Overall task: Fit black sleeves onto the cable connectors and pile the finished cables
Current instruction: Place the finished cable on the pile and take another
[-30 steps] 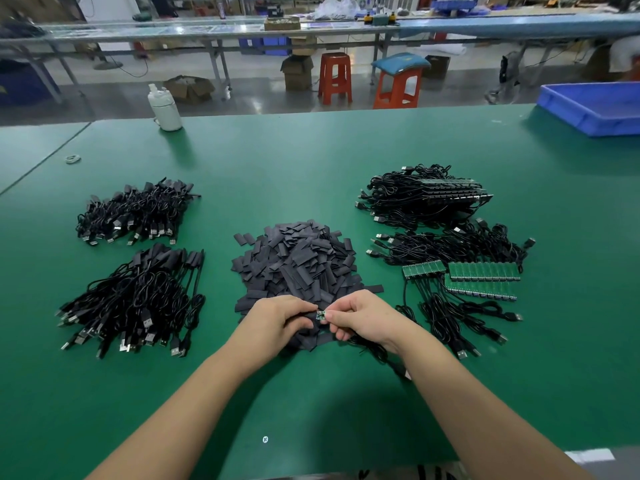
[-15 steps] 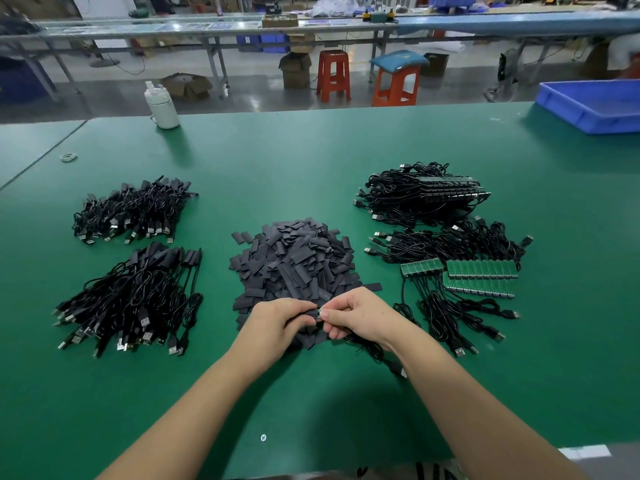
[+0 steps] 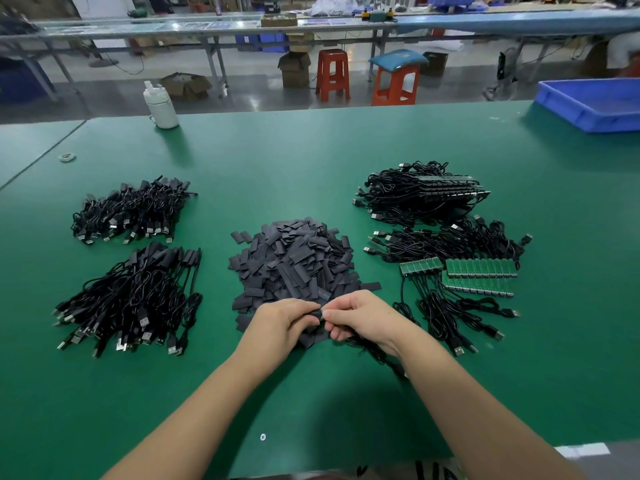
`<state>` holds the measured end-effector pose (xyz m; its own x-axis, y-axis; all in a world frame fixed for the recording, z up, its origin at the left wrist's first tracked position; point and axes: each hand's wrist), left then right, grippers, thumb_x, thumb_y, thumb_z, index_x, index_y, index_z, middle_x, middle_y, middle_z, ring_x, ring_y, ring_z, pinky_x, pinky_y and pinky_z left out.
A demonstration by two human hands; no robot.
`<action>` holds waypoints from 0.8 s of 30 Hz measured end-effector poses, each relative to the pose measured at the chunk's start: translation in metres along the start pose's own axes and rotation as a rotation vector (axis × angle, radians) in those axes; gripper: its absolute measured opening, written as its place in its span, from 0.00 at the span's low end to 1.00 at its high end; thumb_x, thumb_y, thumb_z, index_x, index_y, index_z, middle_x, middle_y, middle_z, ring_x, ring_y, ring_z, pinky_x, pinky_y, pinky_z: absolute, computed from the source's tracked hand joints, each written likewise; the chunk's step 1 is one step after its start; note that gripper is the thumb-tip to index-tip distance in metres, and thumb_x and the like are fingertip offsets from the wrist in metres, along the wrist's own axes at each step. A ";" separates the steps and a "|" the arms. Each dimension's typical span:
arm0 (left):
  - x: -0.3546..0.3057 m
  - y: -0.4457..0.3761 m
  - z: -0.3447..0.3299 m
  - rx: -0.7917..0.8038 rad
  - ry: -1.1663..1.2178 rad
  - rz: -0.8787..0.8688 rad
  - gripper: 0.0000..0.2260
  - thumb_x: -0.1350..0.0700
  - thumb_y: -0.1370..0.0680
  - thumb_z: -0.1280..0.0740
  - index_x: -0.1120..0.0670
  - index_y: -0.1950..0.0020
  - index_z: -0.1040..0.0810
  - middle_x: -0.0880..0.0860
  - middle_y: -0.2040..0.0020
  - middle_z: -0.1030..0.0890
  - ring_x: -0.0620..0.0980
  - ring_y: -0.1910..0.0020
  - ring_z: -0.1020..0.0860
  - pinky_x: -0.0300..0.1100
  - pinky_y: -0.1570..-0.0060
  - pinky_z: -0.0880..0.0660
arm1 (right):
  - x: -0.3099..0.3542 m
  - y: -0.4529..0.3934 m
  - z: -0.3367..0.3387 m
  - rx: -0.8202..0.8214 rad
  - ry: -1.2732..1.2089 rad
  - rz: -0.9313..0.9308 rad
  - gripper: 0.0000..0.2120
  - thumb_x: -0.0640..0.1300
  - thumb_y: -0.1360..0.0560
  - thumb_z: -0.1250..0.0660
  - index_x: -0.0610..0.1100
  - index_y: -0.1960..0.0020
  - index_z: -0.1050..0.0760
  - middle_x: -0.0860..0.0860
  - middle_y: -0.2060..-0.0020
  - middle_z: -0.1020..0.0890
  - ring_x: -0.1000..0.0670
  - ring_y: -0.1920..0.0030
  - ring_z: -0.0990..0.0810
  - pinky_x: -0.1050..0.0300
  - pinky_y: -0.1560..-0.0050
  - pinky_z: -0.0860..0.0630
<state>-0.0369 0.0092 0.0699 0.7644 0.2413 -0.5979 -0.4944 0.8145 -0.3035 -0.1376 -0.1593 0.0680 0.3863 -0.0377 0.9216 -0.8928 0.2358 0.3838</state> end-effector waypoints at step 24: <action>0.000 0.002 -0.006 0.022 -0.092 -0.044 0.09 0.56 0.22 0.30 0.54 0.43 0.18 0.48 0.50 0.17 0.47 0.51 0.19 0.38 0.48 0.26 | 0.004 0.003 0.004 0.036 0.072 -0.004 0.06 0.37 0.19 0.35 0.37 0.48 0.18 0.46 0.61 0.14 0.52 0.61 0.16 0.57 0.53 0.19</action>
<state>-0.0404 0.0072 0.0650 0.8201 0.2518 -0.5138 -0.4514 0.8365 -0.3107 -0.1398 -0.1624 0.0735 0.4043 0.0316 0.9141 -0.8985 0.2009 0.3904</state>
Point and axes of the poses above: each hand's wrist, its own y-axis away from the middle knuckle, its own z-axis out of the back of the hand, x = y × z
